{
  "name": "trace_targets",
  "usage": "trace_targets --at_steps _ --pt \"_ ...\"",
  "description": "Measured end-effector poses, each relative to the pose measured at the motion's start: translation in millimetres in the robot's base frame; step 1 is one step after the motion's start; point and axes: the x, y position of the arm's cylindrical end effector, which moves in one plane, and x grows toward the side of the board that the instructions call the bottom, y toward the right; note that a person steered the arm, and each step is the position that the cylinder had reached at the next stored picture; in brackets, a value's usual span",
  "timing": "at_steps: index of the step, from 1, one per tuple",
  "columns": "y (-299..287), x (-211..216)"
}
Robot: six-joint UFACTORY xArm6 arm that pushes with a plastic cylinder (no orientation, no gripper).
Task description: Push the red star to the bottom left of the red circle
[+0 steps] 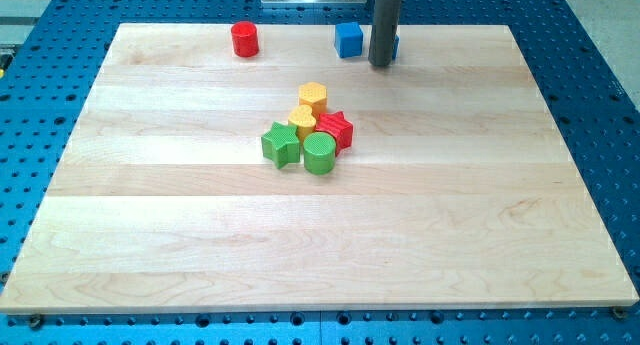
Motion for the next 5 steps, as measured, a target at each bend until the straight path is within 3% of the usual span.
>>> trace_targets --at_steps 1,2,3,5 --pt "-2 14" --pt "-64 18" --pt "-90 32" --pt "-8 47"
